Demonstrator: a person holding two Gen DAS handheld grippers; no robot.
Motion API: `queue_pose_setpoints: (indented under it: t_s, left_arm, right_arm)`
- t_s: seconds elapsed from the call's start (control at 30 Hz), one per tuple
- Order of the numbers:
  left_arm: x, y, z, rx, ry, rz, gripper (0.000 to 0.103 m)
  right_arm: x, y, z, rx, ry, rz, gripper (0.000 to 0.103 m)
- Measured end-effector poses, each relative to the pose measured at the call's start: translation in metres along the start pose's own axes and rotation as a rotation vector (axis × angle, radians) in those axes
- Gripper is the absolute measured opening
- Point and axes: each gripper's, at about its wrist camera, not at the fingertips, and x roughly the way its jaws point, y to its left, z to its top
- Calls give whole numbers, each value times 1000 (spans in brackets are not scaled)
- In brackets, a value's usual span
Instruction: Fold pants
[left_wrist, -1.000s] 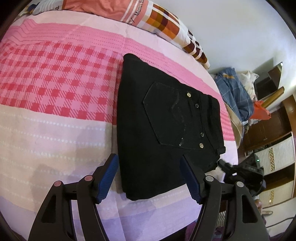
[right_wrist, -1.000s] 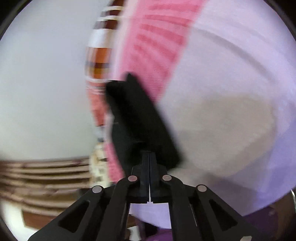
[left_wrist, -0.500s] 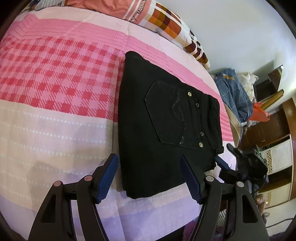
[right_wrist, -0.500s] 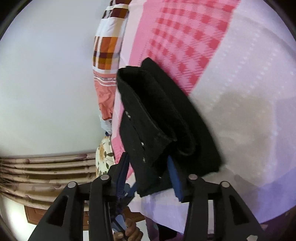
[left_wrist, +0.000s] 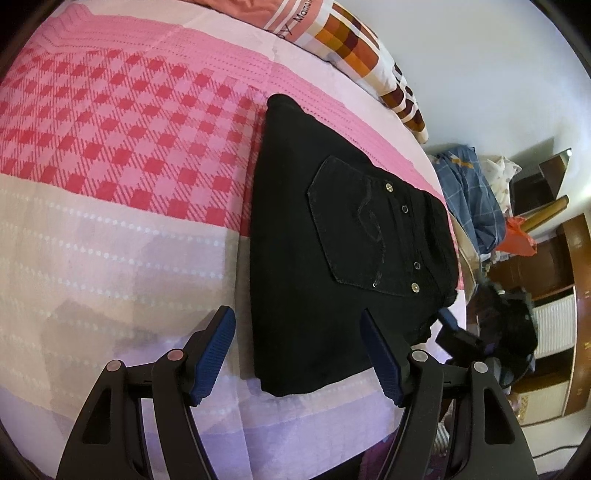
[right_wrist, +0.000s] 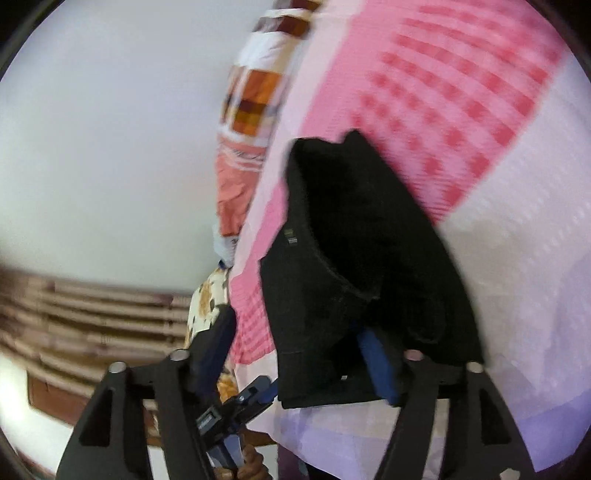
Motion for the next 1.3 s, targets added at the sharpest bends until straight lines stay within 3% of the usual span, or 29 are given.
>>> queue_pose_setpoints:
  t_s: [0.03,0.1,0.3,0.4,0.5,0.6,0.67,0.77,0.87,1.1,1.17,1.3]
  left_arm:
    - [0,0,0,0,-1,0,71]
    - [-1,-1,0,2,-8,-1,71]
    - [0,-1,1,-2,-4,-2,71]
    - [2,-2,1,-5,1,-1,71]
    - [1,-6,2,1,-6,2,71]
    - [-2,-7,3,3,-14,3,71]
    - [-3,-7,4,6,-23,4,72]
    - [0,-6,5,1,-17,3,74]
    - [4,-3,5,-2,2,8,74]
    - [5,-2,5,-7,-1,11,74]
    - [6,-3,4,0,3,15,74]
    - [9,-6,2,16,16,22,74]
  right_arm:
    - [4,7,0,-60,23,-49,78]
    - [15,5,-2,-79,71,-122,80]
    - [13,-15,10,71,26,-21,78]
    - [20,-19,14,69,42,-90,19]
    - [16,-20,11,109,35,-44,18]
    - [1,9,1,58,35,12,15]
    - [-7,22,-3,0,29,-8,13]
    - [-9,-2,-5,38,37,-61,13]
    - [-3,-46,-11,160,58,-84,11]
    - [-9,-22,-6,76,56,-102,11]
    - [-7,-32,-6,88,64,-121,11]
    - [-10,-49,-7,145,74,-75,12]
